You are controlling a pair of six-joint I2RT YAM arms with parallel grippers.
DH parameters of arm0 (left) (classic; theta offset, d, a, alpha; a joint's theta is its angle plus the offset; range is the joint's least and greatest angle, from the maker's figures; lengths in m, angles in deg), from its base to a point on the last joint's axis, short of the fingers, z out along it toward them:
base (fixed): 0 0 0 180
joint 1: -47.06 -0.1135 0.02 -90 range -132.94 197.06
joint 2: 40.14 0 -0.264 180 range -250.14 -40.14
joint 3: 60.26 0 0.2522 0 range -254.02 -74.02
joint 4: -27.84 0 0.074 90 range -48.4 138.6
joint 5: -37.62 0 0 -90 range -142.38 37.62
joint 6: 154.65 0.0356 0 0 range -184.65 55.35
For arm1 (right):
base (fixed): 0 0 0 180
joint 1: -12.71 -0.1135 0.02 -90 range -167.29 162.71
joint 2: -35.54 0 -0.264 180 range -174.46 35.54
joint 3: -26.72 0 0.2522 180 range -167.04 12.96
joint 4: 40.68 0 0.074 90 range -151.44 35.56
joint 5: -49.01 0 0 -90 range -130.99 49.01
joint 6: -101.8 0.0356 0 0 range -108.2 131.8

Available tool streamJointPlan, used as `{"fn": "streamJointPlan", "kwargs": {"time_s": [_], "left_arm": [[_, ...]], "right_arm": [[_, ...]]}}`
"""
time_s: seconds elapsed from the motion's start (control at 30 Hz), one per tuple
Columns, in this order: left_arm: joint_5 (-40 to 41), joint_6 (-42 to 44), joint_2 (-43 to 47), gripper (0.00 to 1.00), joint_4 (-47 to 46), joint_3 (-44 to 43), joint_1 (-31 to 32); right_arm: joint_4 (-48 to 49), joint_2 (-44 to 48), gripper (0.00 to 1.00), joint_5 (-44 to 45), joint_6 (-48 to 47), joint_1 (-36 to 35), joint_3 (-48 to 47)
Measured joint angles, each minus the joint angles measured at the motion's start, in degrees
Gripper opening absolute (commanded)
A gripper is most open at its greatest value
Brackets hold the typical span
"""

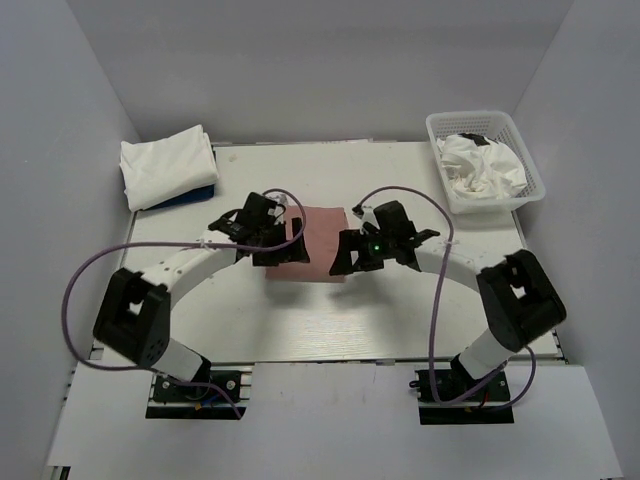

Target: Fold and stack the t-shirts

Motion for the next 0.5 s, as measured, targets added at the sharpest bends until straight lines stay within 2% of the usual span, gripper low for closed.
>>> {"fn": "streamJointPlan", "kwargs": {"time_s": [0.1, 0.2, 0.3, 0.37, 0.5], "left_arm": [[3.9, -1.3, 6.6, 1.0, 1.1, -0.1, 0.9], [10.0, -2.6, 8.9, 1.0, 2.2, -1.9, -0.1], [19.0, -4.3, 4.5, 1.0, 3.4, -6.6, -1.8], [22.6, -4.5, -1.4, 1.0, 2.9, -11.1, -2.8], [25.3, -3.5, -13.7, 0.9, 1.7, -19.1, -4.9]], "right_arm": [[-2.1, 5.0, 0.9, 2.0, -0.8, -0.6, -0.6], [-2.9, 6.1, 0.9, 5.4, -1.3, -0.5, -3.7], [-3.9, 3.4, 0.9, 10.3, -1.6, -0.3, -8.6], [-3.9, -1.1, 0.9, 13.7, -2.2, -0.2, -13.3], [-3.7, -9.3, 0.9, 19.6, -3.6, -0.1, -20.3]]}}
